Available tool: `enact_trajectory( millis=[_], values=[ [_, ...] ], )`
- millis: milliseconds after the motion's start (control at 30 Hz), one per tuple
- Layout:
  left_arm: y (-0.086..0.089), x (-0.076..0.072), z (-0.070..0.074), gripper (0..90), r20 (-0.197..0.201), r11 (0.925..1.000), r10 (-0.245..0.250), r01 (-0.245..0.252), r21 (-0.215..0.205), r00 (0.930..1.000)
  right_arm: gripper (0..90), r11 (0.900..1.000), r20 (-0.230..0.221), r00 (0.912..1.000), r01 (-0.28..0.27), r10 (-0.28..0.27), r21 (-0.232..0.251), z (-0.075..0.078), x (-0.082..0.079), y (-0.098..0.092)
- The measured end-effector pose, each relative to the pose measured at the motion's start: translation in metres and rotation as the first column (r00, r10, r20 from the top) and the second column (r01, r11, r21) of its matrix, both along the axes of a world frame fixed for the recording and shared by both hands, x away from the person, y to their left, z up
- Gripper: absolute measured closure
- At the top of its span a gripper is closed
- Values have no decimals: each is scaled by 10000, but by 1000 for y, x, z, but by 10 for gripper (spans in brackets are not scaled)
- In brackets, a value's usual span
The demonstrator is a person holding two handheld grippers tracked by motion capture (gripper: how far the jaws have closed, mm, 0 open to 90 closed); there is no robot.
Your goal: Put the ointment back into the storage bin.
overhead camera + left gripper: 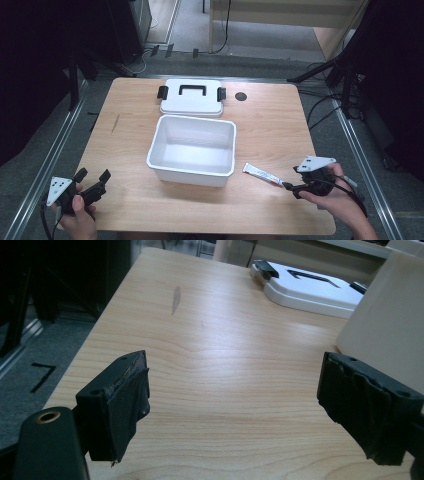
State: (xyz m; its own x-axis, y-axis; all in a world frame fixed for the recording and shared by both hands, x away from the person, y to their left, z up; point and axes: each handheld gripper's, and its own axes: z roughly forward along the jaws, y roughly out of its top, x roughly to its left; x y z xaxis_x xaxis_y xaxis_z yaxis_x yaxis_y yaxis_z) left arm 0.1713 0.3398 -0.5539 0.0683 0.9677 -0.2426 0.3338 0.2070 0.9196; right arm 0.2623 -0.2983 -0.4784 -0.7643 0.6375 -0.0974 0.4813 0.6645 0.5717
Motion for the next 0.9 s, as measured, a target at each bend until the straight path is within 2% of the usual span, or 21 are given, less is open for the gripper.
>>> enact_trajectory(
  millis=[100,267,300,333,367,433,500,567,667,733,767,833,900],
  values=[
    [0,-1,0,146,67,9999,-149,149,-15,9999,328,9919,-540,9961,-751,698,-1023,5,5,14],
    [-1,0,0,146,8,9996,-273,273,98,9996,344,9622,-1612,9793,-1570,1225,-2225,5,17,34],
    [-1,0,0,146,-1,9996,-287,287,80,9996,351,9499,-1945,9726,-1763,1276,-2582,5,20,40],
    [-1,0,0,146,-10,9995,-292,292,77,9996,368,9432,-2114,9689,-1854,1287,-2755,5,21,44],
    [-1,1,0,146,-6,9996,-281,281,81,9996,398,9283,-2440,9598,-2117,1385,-3058,5,24,51],
    [-1,1,0,146,-25,9995,-291,291,93,9996,415,9152,-2989,9422,-2480,1516,-3176,4,29,61],
    [-1,1,0,147,-29,9995,-285,285,111,9996,460,9120,-3229,9364,-2468,1374,-3276,1,35,71],
    [-2,1,0,149,-11,9995,-289,289,148,9996,492,9045,-3128,9426,-2313,1171,-3583,-3,41,79],
    [-2,1,0,151,-9,9994,-295,295,163,9996,550,8967,-3072,9472,-2124,914,-3882,-9,50,86],
    [-2,1,0,151,6,9994,-304,303,161,9995,578,8931,-3315,9392,-2231,897,-3907,-13,54,90],
    [-2,1,0,151,5,9994,-306,306,159,9995,595,8907,-3513,9325,-2285,842,-3930,-17,55,92],
    [-2,1,0,152,-9,9993,-323,323,188,9995,615,8835,-3631,9294,-2242,668,-4113,-21,57,93],
    [-2,1,0,152,-26,9992,-343,344,206,9994,649,8869,-3690,9285,-2042,414,-4144,-24,61,93]
  ],
)
